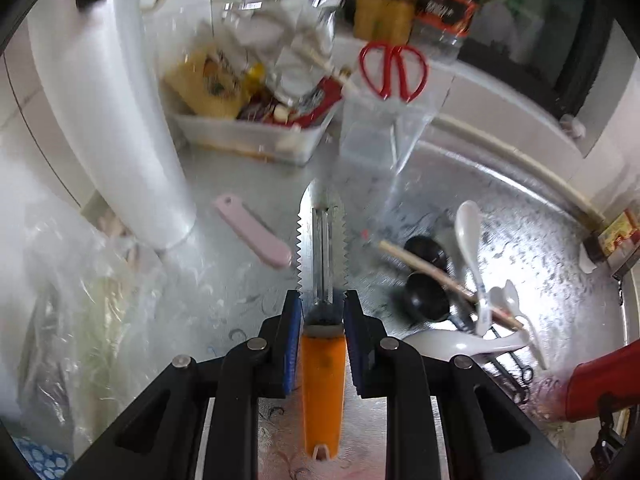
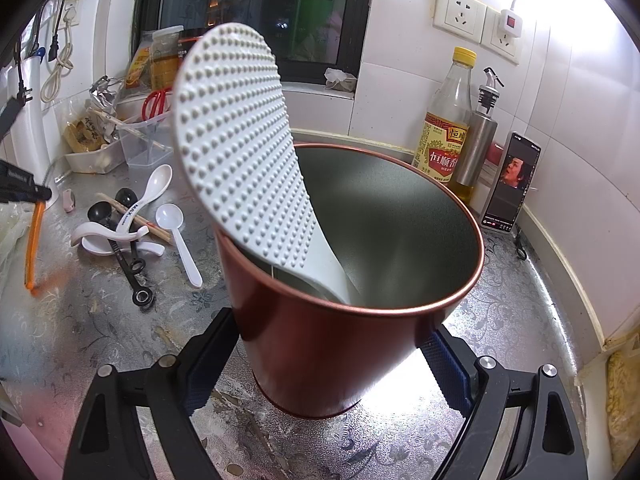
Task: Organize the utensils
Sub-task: 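Close the left tool on the orange peeler handle and lift it, then carry the peeler over the red container with the left tool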
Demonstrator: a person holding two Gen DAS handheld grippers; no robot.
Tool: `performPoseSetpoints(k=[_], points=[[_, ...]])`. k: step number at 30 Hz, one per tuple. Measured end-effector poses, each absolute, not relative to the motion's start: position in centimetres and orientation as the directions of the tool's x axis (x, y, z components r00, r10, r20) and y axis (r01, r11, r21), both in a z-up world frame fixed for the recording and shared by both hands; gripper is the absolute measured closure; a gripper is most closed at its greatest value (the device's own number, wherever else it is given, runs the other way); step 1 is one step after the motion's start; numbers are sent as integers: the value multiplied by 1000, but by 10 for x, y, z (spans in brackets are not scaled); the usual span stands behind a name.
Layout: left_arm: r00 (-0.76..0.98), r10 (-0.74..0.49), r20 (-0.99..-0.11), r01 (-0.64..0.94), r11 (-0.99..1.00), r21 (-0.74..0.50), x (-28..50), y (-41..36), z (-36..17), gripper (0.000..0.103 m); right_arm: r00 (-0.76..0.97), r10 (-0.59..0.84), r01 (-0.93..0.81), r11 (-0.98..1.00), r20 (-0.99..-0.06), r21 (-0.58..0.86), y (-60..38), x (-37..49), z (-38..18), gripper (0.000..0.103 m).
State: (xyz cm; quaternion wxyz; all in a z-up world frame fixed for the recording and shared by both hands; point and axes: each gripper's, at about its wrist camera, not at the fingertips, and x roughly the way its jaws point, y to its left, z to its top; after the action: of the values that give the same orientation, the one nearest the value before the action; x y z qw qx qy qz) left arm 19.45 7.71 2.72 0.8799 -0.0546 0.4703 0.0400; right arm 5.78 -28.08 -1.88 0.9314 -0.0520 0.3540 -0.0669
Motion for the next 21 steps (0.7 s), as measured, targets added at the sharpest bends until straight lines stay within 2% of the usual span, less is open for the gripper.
performPoseSetpoints(k=[8, 21], points=[[609, 15, -793, -79, 996, -41, 189, 64, 59, 81, 740, -161, 88, 986, -653, -144, -281, 58, -19, 12], [648, 1, -762, -37, 999, -29, 183, 49, 77, 81, 740, -161, 87, 986, -653, -144, -281, 58, -18, 12]])
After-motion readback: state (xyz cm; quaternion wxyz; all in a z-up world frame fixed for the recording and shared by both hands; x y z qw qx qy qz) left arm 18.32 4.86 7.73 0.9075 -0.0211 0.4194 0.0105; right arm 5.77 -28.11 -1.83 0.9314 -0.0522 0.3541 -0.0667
